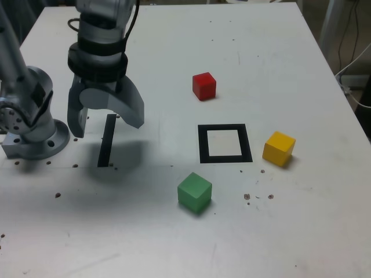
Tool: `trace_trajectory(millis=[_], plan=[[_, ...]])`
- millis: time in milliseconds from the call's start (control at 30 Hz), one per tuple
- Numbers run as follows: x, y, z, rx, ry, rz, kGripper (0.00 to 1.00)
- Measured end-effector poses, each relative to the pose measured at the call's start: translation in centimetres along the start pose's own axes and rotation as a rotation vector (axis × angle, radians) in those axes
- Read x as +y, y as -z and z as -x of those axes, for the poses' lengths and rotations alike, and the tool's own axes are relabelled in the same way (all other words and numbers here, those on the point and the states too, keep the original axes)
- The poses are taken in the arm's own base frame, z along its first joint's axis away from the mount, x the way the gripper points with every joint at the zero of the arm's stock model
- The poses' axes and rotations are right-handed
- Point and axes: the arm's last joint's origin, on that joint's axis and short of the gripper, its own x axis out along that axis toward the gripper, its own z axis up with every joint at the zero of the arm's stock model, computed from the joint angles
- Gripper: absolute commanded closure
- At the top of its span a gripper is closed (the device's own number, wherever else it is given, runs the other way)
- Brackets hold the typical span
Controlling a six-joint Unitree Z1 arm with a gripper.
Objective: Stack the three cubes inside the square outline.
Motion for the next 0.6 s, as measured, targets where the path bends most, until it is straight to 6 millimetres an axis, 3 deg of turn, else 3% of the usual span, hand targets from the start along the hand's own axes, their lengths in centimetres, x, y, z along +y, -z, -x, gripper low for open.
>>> trace_trajectory(millis=[600], plan=[[-0.11, -0.76, -0.15, 0.014, -0.005, 0.001, 0.00]])
